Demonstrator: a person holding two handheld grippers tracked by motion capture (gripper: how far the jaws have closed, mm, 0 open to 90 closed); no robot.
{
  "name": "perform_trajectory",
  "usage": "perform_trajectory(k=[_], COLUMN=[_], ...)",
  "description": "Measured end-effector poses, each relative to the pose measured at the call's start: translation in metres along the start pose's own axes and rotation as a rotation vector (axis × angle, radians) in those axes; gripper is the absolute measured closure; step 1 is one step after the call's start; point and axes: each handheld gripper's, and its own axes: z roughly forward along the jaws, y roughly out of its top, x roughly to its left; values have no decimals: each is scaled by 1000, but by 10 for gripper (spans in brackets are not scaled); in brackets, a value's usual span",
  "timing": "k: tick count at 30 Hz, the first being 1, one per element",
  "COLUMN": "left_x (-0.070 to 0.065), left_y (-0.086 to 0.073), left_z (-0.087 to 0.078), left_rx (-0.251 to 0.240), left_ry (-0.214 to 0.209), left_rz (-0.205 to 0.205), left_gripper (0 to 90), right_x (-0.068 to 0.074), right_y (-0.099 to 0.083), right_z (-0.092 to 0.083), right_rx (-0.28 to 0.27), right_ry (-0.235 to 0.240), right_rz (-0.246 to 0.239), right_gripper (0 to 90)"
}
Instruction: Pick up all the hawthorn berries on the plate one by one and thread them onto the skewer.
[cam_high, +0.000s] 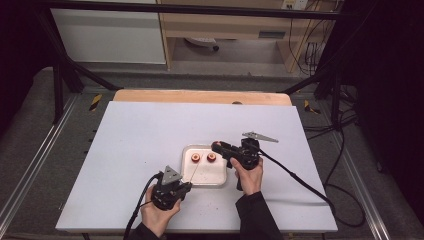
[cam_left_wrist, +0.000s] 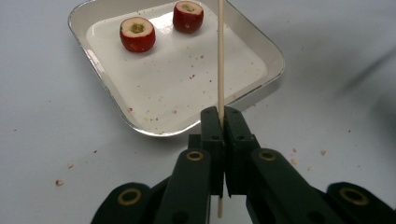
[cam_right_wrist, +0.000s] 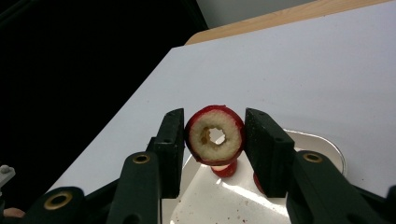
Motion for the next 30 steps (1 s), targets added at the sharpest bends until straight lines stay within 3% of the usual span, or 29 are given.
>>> perform_trajectory(k=[9,17,30], left_x=[-18,-29,-30], left_y=[-12,-14,-13], left_z=[9,26,33], left_rx=[-62,-72,-101], left_ry=[-37,-94,-137], left_rz=[-61,-137,-240], left_gripper=[883,882,883], right_x=[2,5,6], right_y=[1,-2,-7], right_z=[-2,-1,2], right_rx=[-15,-36,-55], right_ry=[10,22,23], right_rz=[14,20,13], right_gripper=[596,596,596])
